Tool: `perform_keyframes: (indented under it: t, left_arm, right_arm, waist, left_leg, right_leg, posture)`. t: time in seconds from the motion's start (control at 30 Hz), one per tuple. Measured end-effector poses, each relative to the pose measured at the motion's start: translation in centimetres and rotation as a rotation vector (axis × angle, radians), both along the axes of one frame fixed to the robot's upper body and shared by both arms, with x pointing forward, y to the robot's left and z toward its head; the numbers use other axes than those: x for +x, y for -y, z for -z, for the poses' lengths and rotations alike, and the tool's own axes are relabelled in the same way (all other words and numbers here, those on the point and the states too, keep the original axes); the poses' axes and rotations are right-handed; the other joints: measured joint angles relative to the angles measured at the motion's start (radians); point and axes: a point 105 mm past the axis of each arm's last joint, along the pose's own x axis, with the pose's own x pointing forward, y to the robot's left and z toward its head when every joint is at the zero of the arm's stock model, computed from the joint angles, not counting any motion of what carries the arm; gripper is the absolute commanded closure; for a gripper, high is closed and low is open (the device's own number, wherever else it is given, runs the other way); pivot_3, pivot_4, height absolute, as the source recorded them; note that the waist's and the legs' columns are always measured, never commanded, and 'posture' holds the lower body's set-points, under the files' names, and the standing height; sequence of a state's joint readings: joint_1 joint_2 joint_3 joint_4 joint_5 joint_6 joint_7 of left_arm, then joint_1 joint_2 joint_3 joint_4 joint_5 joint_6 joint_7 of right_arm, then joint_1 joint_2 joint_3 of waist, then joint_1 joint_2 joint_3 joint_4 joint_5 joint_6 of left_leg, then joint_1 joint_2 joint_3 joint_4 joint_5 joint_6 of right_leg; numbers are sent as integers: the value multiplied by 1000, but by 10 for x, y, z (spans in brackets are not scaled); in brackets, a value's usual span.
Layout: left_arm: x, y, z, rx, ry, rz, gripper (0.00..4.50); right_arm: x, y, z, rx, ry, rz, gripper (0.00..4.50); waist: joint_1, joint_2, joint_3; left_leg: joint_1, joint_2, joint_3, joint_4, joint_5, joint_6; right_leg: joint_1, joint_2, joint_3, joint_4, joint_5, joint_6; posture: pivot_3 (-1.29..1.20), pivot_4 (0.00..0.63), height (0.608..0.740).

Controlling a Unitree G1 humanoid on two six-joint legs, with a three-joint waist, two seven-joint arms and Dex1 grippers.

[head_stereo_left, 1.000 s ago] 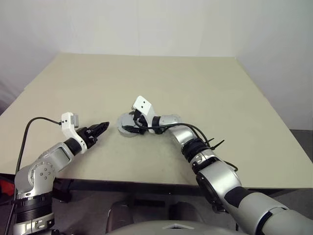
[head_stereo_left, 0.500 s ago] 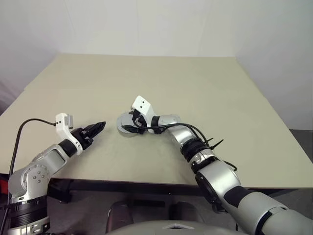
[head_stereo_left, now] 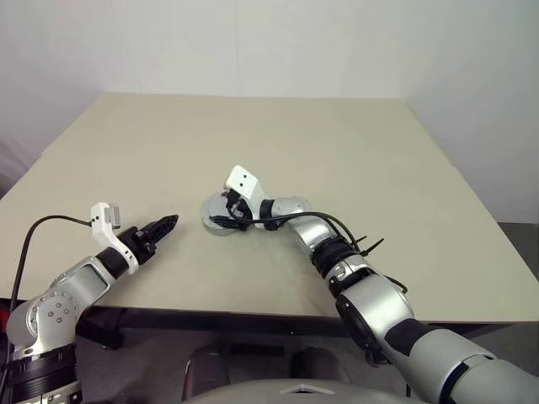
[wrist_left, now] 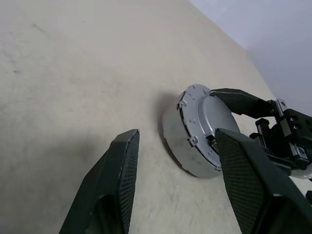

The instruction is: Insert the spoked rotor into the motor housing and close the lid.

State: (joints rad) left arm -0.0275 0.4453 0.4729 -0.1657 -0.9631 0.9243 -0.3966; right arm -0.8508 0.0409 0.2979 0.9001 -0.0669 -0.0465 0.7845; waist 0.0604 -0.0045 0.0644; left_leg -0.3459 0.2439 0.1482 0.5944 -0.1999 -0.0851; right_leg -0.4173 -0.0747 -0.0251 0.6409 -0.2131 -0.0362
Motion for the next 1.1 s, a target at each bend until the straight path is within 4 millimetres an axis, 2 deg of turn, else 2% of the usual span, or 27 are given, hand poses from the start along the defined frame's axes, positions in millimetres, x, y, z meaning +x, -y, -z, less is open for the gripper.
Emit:
perform_keyframes:
  t: [0.37,0.57,0.63,0.83,0.93,1.1]
  left_arm:
    - [-2,0,5,-7,-19,-12,1899]
    - [-3,3,6,-31,-23,-17,1899]
    - [1,7,4,-55,-15,-21,1899]
    - [31,28,-7,-200,9,-56,1899]
    - [41,38,-2,-258,-26,-68,2498]
    - [54,56,0,-318,-57,-40,4057]
  right_arm:
    - [1,-1,2,-39,-13,0,1323]
    - [2,-1,3,-63,-31,7,1323]
    - [3,0,4,-66,-34,11,1323]
    - [3,1,5,-70,-36,13,1323]
    - [3,0,5,-70,-38,7,1323]
    - [2,-1,5,-70,-39,0,1323]
  waist:
    - [0,0,0]
    - [0,2,0]
    - [2,3,0]
    - [5,3,-1]
    - [6,3,-1]
    - [6,5,-3]
  left_leg:
    - [2,0,0,-1,0,0]
    - [9,-1,0,-2,0,0]
    - [12,-1,0,-3,0,0]
    - [13,-3,0,-6,0,0]
    - [12,-4,0,-12,0,0]
    - [12,-4,0,-18,1,-2]
  right_leg:
    - [2,0,0,-1,0,0]
    - [9,0,0,-1,-4,7]
    - [12,0,0,-2,-5,8]
    - [13,-1,1,-3,-5,8]
    - [13,-1,1,-6,-5,8]
    - [12,0,1,-8,-5,8]
  posture:
    - [0,0,740]
    - [0,0,740]
    - [0,0,740]
    - [0,0,740]
    - [0,0,740]
    - [0,0,740]
